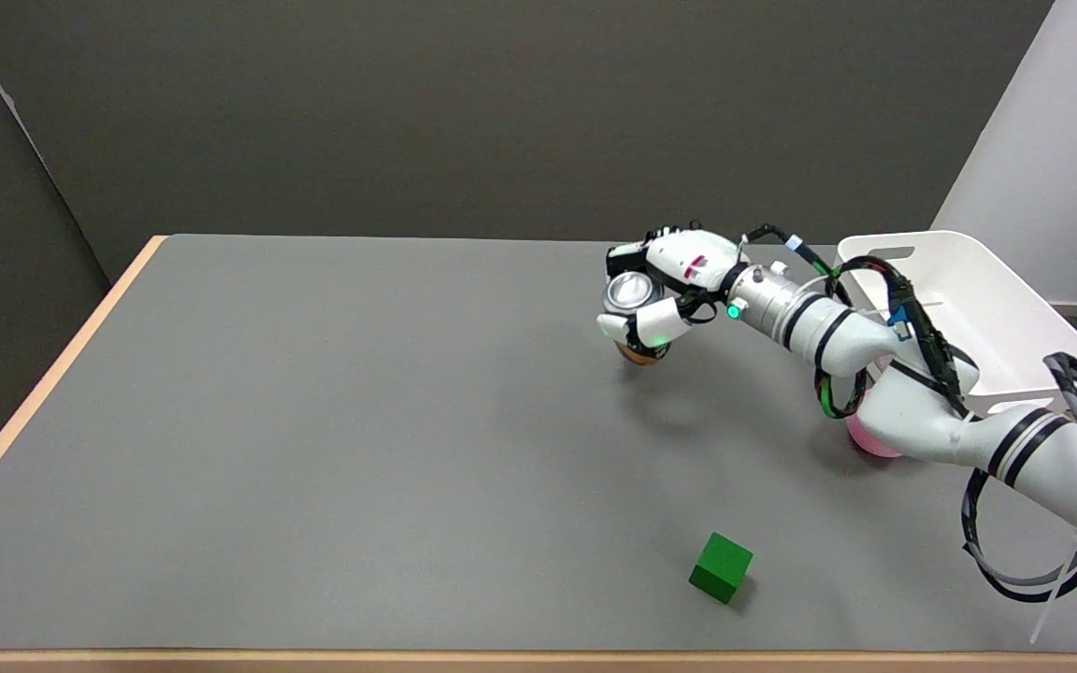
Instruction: Pick up the black can.
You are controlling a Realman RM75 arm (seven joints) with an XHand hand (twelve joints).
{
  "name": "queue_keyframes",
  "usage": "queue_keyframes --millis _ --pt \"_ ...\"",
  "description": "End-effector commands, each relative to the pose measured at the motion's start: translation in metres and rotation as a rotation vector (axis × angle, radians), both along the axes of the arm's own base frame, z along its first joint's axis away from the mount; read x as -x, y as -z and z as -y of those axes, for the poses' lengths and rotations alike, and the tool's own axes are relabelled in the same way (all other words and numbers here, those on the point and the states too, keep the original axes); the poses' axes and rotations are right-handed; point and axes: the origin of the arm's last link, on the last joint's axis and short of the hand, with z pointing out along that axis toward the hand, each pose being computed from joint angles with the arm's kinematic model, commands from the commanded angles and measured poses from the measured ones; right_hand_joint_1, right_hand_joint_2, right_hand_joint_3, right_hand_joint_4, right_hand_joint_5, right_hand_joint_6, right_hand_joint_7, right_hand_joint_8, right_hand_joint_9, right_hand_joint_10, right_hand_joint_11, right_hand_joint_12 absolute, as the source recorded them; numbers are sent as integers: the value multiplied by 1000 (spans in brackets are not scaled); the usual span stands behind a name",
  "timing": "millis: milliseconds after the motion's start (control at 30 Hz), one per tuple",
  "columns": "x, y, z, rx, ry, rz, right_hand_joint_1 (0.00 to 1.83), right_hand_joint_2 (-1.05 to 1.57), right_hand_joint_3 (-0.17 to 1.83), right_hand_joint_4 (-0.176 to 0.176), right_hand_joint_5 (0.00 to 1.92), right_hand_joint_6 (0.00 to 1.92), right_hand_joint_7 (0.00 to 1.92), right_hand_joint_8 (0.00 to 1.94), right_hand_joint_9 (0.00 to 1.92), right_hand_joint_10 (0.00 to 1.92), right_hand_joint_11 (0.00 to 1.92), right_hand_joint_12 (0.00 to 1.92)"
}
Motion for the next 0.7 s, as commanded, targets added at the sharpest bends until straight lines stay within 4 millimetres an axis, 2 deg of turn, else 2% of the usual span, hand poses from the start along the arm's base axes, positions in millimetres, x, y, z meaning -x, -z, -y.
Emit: queue_keyframes --millis 33,67,233,367,500,567,700 --pt "-72 -25 4 71 -227 -93 574 761 852 85 591 1431 615 1809 781 1405 259 1765" --pt "-84 -31 3 92 -262 -105 574 761 852 85 591 1431 615 1810 781 1406 261 1766" --pt "-118 -60 -8 198 -357 -155 575 761 852 84 593 1433 611 1815 782 1408 270 1768" --pt "-135 -88 -18 308 -401 -247 576 761 852 83 594 1435 610 1817 783 1408 265 1773" --pt "-142 -118 -32 422 -405 -299 608 770 849 83 599 1449 635 1799 783 1410 260 1777" --pt "-142 -134 -41 478 -396 -305 837 1137 460 109 588 1674 628 1812 760 1318 251 1706" --pt "-132 -166 -61 589 -343 -315 839 1119 496 104 591 1691 691 1758 767 1321 227 1696"
